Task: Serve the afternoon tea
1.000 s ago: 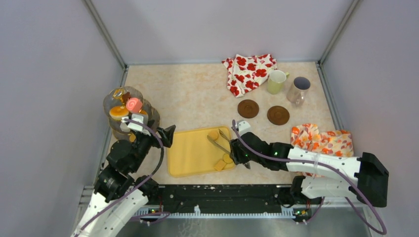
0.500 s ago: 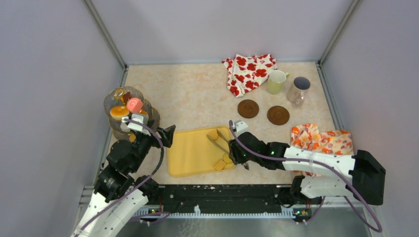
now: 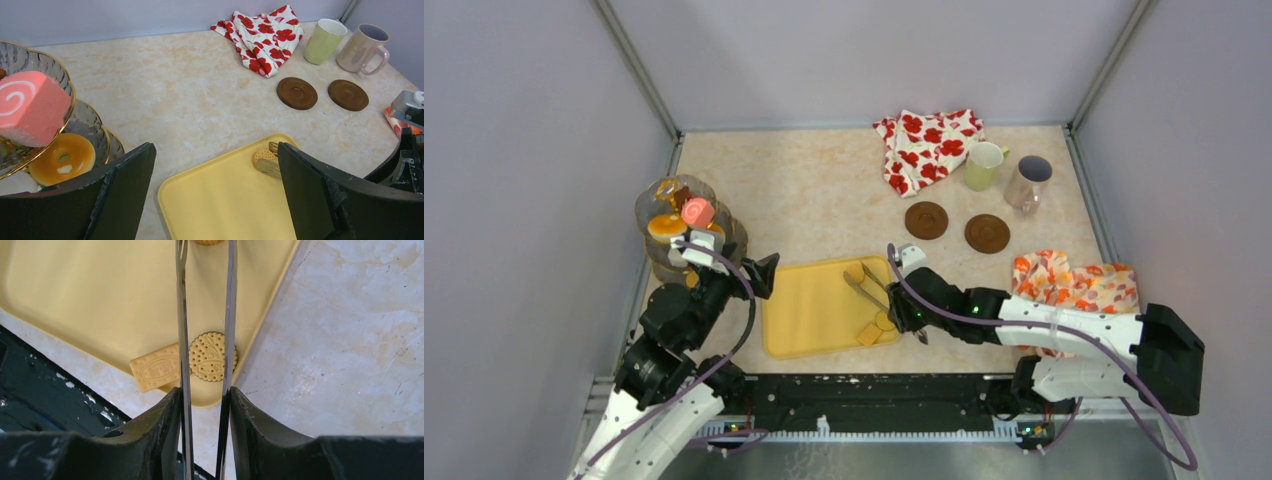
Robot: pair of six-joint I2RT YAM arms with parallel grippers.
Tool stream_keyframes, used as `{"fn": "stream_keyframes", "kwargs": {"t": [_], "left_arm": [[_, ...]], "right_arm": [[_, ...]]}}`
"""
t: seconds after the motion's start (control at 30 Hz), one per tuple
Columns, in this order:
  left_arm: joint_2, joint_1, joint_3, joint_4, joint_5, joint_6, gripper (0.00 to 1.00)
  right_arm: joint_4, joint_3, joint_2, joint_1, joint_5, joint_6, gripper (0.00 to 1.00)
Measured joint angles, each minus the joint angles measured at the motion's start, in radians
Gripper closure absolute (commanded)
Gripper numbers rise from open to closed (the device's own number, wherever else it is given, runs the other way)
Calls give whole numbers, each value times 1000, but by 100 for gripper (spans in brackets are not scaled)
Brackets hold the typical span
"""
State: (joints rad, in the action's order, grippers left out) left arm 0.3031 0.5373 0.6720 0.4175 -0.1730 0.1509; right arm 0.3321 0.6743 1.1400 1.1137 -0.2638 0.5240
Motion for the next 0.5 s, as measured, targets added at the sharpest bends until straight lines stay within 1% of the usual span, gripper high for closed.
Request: {"fn": "stream_keyframes", "kwargs": {"t": [0.3,0.5], "left_arm": [[0,0,0,0,0,0,1],[0,0,0,0,0,0,1]], "right_arm": [[-3,3,-16,0,26,2,64],[-10,53,-23,0,52,3,64]]}}
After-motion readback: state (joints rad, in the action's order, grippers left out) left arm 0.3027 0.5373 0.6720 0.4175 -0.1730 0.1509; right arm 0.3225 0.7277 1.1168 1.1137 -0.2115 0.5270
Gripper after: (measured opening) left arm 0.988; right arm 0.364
